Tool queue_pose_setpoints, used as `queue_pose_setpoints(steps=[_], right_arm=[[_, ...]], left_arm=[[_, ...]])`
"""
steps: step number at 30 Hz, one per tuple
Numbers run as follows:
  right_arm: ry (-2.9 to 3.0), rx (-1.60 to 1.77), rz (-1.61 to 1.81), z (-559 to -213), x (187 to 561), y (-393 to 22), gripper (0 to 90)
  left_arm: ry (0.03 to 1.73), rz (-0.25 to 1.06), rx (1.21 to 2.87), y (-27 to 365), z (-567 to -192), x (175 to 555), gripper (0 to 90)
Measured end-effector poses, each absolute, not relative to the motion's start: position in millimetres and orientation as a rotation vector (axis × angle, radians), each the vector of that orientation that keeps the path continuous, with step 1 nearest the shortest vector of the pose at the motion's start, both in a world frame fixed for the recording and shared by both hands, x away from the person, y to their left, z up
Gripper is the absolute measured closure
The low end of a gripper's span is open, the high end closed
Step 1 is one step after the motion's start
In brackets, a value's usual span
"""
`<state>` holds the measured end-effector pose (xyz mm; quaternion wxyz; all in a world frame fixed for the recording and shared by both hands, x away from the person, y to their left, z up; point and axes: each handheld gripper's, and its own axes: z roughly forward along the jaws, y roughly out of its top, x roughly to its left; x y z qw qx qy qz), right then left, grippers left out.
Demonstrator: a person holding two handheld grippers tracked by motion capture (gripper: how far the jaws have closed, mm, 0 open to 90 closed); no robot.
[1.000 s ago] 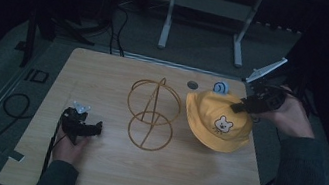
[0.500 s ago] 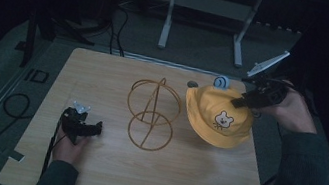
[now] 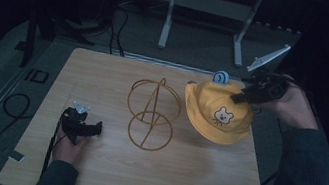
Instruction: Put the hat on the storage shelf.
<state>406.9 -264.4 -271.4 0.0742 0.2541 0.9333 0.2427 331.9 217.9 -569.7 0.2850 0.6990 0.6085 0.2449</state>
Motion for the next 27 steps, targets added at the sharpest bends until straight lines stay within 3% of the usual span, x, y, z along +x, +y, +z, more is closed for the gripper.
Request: queue_pose_setpoints(steps=[27], right_arm=[[2.794, 0.702, 0.764, -248, 409, -244, 76.0]], left_arm=[[1.627, 0.656, 1.87, 218, -570, 332, 7.2]])
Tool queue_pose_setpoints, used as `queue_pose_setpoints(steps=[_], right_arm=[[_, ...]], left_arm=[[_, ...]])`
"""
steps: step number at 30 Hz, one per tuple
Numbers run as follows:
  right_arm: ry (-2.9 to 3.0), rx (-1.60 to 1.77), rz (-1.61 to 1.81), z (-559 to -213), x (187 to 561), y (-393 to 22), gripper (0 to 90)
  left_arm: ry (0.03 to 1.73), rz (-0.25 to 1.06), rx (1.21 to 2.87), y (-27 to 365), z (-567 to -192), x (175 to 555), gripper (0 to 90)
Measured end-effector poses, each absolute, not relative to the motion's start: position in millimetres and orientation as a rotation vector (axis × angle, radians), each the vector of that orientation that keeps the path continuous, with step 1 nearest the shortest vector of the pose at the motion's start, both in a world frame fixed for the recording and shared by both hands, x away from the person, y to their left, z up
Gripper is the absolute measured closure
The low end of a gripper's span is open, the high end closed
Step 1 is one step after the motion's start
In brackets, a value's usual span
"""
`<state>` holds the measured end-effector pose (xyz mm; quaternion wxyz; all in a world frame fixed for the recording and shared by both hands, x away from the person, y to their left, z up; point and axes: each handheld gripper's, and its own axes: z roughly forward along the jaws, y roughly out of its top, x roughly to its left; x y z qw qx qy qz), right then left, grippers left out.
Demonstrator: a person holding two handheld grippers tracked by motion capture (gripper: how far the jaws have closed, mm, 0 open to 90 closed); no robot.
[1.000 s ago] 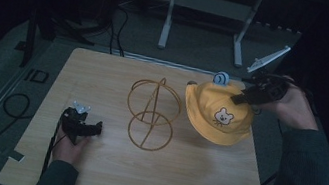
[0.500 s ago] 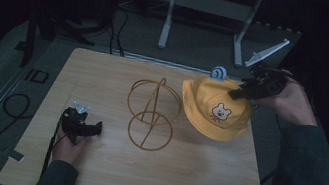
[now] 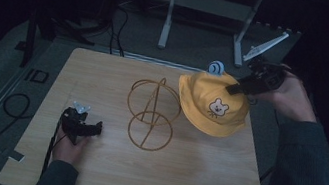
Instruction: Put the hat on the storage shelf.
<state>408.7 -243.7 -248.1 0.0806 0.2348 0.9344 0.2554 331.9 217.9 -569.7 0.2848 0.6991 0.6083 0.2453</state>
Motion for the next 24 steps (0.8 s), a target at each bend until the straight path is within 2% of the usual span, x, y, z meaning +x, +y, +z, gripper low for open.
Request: queue_pose_setpoints(steps=[24], right_arm=[[2.806, 0.651, 0.77, -230, 406, -230, 76.0]], left_arm=[[1.627, 0.656, 1.869, 218, -570, 332, 7.2]])
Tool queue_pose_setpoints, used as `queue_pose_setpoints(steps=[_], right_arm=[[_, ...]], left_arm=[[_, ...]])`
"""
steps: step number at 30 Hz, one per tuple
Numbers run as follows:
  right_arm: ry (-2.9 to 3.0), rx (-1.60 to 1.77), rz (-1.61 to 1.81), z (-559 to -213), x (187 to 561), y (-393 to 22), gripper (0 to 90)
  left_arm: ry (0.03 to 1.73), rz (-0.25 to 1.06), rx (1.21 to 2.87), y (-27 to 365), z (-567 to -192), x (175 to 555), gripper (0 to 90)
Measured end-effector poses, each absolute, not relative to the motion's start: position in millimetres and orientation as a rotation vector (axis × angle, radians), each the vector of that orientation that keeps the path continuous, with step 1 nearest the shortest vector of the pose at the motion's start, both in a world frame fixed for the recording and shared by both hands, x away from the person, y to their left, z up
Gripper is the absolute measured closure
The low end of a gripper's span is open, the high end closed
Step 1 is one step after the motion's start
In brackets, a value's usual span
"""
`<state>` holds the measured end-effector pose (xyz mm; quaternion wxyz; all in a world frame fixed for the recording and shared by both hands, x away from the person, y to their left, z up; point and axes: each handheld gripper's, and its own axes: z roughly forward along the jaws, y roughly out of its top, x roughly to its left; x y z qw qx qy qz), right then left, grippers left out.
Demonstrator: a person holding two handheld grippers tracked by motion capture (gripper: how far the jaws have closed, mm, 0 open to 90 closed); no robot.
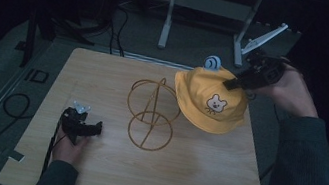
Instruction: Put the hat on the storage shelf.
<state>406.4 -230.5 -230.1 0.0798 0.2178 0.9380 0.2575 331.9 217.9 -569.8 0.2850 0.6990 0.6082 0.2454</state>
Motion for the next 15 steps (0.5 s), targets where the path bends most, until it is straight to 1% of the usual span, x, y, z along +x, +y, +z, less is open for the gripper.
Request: queue_pose_setpoints(steps=[15], right_arm=[[2.804, 0.602, 0.815, -221, 406, -217, 76.0]], left_arm=[[1.627, 0.656, 1.871, 218, -570, 332, 7.2]])
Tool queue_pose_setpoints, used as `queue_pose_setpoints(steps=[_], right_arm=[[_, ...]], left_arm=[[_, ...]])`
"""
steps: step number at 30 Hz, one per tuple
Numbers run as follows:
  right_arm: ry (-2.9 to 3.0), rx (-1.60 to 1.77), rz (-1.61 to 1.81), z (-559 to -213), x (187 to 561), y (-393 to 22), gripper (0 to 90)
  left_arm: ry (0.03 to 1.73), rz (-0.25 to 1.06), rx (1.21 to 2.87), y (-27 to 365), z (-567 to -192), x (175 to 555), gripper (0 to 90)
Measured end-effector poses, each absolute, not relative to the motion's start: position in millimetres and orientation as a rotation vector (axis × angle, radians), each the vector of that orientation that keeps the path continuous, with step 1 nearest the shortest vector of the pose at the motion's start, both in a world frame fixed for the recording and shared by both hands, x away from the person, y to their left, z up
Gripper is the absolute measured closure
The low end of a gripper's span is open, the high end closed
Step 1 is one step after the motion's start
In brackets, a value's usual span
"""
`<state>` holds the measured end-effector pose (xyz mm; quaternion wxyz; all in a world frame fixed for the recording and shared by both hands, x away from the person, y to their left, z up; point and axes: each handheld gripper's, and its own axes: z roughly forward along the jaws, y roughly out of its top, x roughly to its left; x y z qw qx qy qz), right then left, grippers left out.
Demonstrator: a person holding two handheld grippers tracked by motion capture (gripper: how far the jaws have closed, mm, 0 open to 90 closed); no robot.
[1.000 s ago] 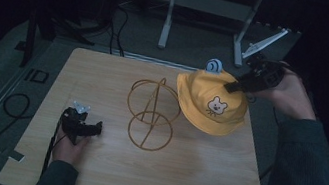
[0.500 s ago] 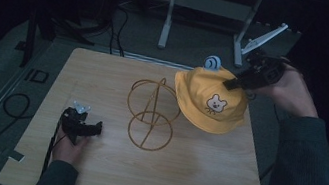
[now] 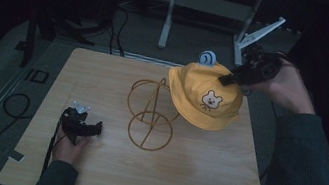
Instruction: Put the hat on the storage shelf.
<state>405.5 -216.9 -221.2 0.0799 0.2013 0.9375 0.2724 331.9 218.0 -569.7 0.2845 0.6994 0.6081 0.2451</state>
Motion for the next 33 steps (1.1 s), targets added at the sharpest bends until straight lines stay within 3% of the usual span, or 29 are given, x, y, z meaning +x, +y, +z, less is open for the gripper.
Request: queue_pose_setpoints(steps=[33], right_arm=[[2.808, 0.526, 0.82, -215, 409, -182, 76.0]], left_arm=[[1.62, 0.651, 1.876, 216, -570, 332, 7.2]])
